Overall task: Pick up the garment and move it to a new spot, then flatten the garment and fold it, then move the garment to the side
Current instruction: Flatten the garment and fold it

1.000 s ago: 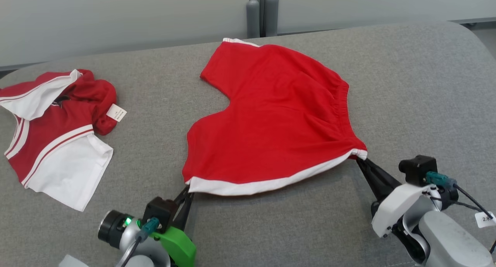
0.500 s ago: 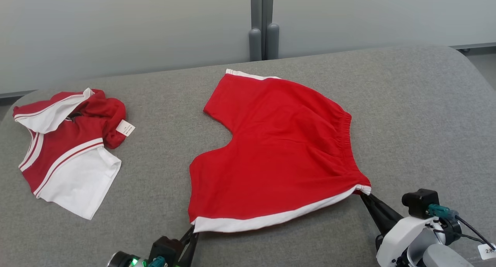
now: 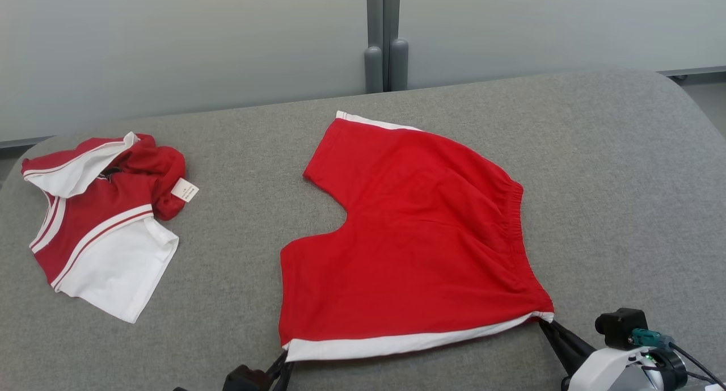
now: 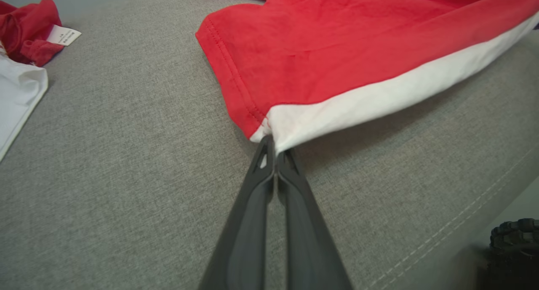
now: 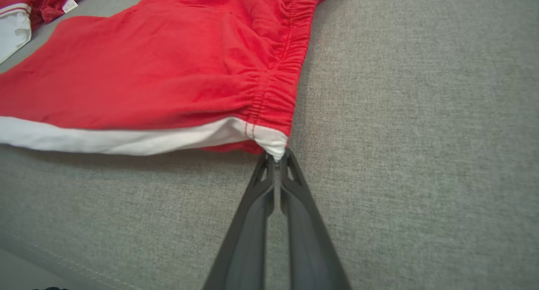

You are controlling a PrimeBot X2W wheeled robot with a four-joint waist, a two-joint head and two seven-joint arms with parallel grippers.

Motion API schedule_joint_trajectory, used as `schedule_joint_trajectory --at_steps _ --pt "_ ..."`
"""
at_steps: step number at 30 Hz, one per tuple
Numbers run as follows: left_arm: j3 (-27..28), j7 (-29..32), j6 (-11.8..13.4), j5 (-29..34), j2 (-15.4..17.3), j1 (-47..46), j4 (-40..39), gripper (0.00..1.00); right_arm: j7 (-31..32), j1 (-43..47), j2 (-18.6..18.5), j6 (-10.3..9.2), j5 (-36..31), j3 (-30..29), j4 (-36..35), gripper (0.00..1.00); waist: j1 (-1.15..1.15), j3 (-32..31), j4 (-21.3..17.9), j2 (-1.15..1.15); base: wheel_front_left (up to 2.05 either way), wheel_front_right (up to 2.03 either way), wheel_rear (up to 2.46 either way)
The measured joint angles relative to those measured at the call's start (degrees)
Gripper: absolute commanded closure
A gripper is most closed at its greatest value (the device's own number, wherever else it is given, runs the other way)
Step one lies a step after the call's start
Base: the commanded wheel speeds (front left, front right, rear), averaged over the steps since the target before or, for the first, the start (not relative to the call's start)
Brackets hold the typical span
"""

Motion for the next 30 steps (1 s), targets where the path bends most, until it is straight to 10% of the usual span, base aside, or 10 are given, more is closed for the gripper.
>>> schedule_joint_trajectory --at_steps 4,7,10,30 --pt "0.0 0.0 0.0 0.0 0.0 0.5 0.0 1.00 0.0 0.0 0.0 0.00 0.2 0.0 0.7 1.00 0.00 0.0 0.0 0.00 0.00 0.00 0.00" --pt "-0.2 0.1 0.0 0.0 0.0 0.5 0.0 0.42 0.0 0.0 0.2 0.00 0.2 0.0 1.1 0.53 0.00 0.0 -0.1 0.00 0.00 0.00 0.00" --pt "-0.6 0.2 0.0 0.0 0.0 0.5 0.1 0.06 0.0 0.0 0.5 0.00 0.2 0.2 1.5 0.01 0.00 0.0 -0.1 0.00 0.00 0.00 0.00" --pt "3.7 0.2 1.0 -2.9 1.6 3.4 -4.5 0.00 -0.4 0.4 -5.0 -1.19 -1.4 -2.6 -2.0 0.00 0.00 0.3 -1.1 0.00 0.00 0.00 0.00"
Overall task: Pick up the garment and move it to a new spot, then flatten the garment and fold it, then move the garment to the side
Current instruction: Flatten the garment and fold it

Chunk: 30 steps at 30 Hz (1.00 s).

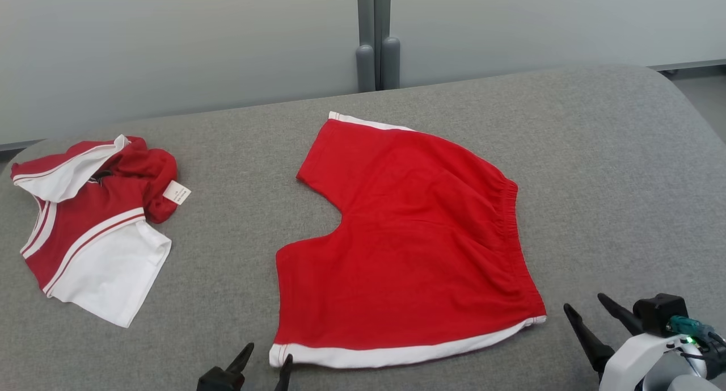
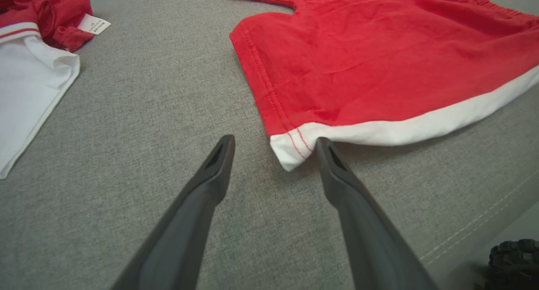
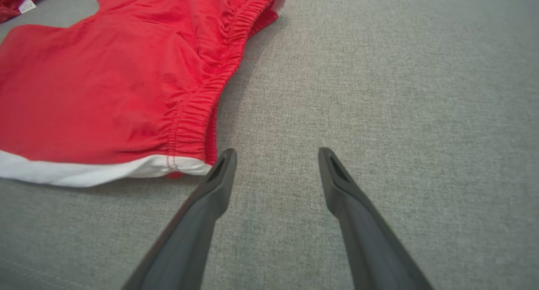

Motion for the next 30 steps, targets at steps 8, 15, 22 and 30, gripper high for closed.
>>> schedule_joint_trajectory --at_steps 8,15,22,30 --pt "1.4 -0.2 0.3 -0.7 0.6 1.3 -4.0 0.00 -0.3 -0.5 -2.6 -2.40 -1.0 -3.3 -4.4 0.00 0.00 -0.7 -0.1 0.00 0.00 0.00 0.00" --pt "4.4 -0.7 1.1 -1.5 -0.2 0.9 -7.4 0.00 -0.4 -3.1 -3.2 -4.44 -1.5 -5.9 -8.8 0.00 0.00 -1.6 0.2 0.00 0.00 0.00 0.00" --pt "8.2 -1.2 1.5 -2.5 -2.0 -2.9 -10.8 0.00 -0.4 -6.0 -1.2 -6.78 -2.0 -8.5 -14.4 0.00 0.00 -2.3 0.4 0.00 0.00 0.00 0.00" --pt "12.5 -1.7 2.5 -3.5 -3.6 -3.0 -11.1 0.00 -0.7 -7.2 3.7 -9.28 -2.7 -9.1 -18.3 0.00 0.00 -2.5 -0.4 0.00 0.00 0.00 0.00"
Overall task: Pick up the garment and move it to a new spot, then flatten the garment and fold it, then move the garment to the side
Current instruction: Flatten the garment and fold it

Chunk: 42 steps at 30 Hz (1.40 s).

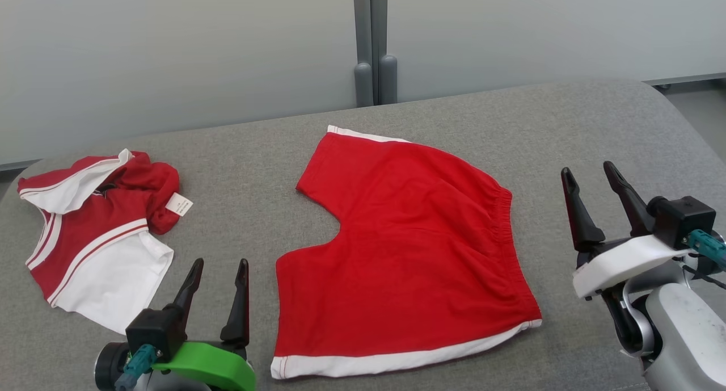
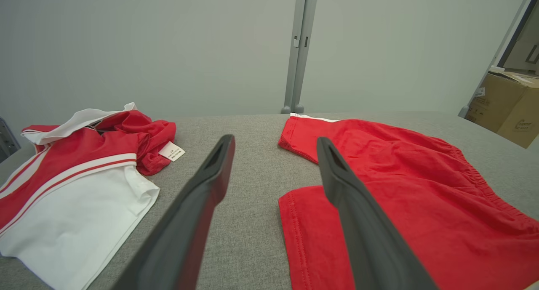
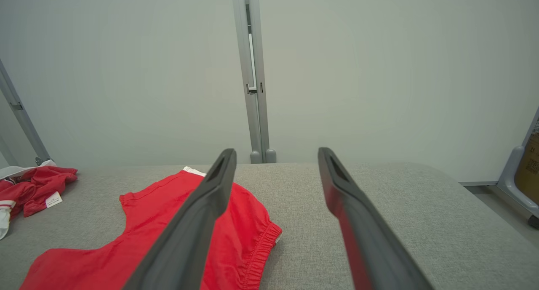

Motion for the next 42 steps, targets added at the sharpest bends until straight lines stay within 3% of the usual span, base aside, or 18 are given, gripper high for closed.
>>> schedule_joint_trajectory --at_steps 5,16,42 --pt "1.5 0.0 0.1 0.1 -0.1 0.2 0.1 0.00 -0.1 0.2 2.7 -1.37 -0.3 -1.1 -2.0 0.00 0.00 0.0 0.0 0.00 0.00 0.00 0.00" --pt "4.2 0.0 0.2 0.2 -1.4 3.7 0.2 0.00 -0.1 4.6 4.0 -2.30 -2.4 -1.3 -2.5 0.00 0.00 -0.4 0.7 0.00 0.00 0.00 0.00" --pt "6.1 -0.1 0.3 2.7 -2.3 6.1 -1.1 0.00 -0.1 7.3 5.3 -2.59 -3.6 -2.2 -2.5 0.00 0.00 -1.0 1.3 0.00 0.00 0.00 0.00"
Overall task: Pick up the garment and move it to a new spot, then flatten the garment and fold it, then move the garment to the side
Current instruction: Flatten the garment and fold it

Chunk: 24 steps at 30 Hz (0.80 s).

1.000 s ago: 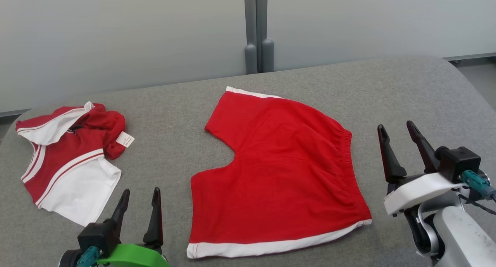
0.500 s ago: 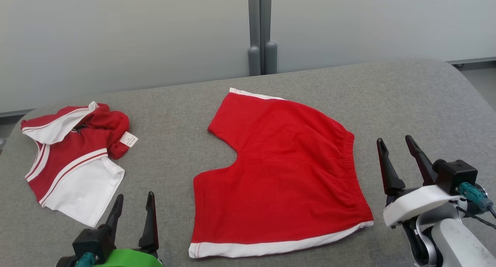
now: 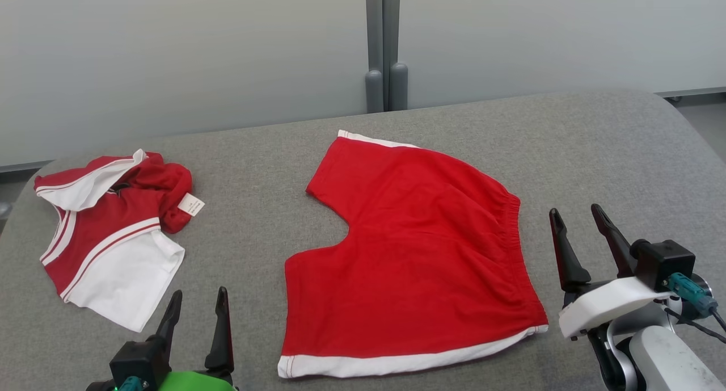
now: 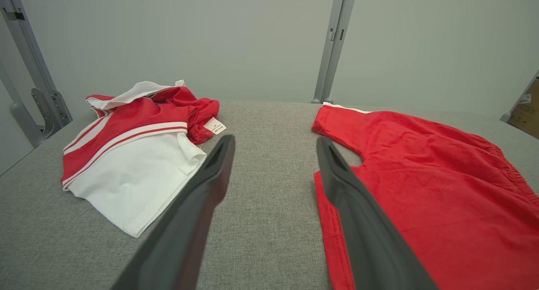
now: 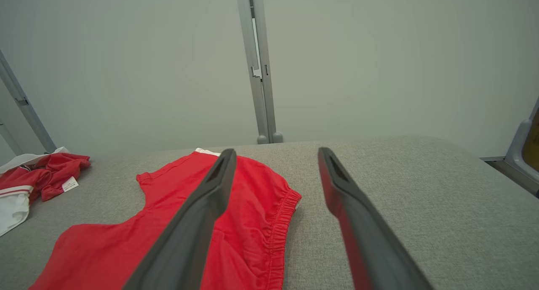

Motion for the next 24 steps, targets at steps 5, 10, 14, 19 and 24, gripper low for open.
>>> schedule_joint_trajectory --at_steps 5,10,14,19,24 --pt "0.0 0.0 0.0 0.2 -0.4 0.2 0.0 0.00 0.0 0.2 0.1 0.00 -0.5 -0.1 0.0 0.00 0.00 -0.1 0.1 0.00 0.00 0.00 0.00" --pt "-1.1 0.8 0.0 0.4 -0.5 1.1 1.1 0.00 0.0 1.9 -0.4 1.62 -0.5 1.6 1.3 0.00 0.00 -0.1 0.1 0.00 0.00 0.00 0.00" --pt "-3.0 2.8 -0.5 0.2 -0.6 2.4 3.2 0.00 1.3 3.3 -1.9 2.98 -0.5 2.7 3.1 0.00 0.00 0.0 0.1 0.00 0.00 0.00 0.00" --pt "-5.6 5.9 -2.8 -0.5 -0.6 3.4 6.0 0.00 2.4 4.8 -3.1 4.43 -0.5 3.5 4.8 0.00 0.00 0.3 0.1 0.00 0.00 0.00 0.00" --pt "-7.0 7.7 -4.8 -2.3 -0.6 3.6 8.1 0.00 2.5 4.9 -3.4 5.42 -0.5 4.3 5.0 0.00 0.00 0.9 -0.4 0.00 0.00 0.00 0.00"
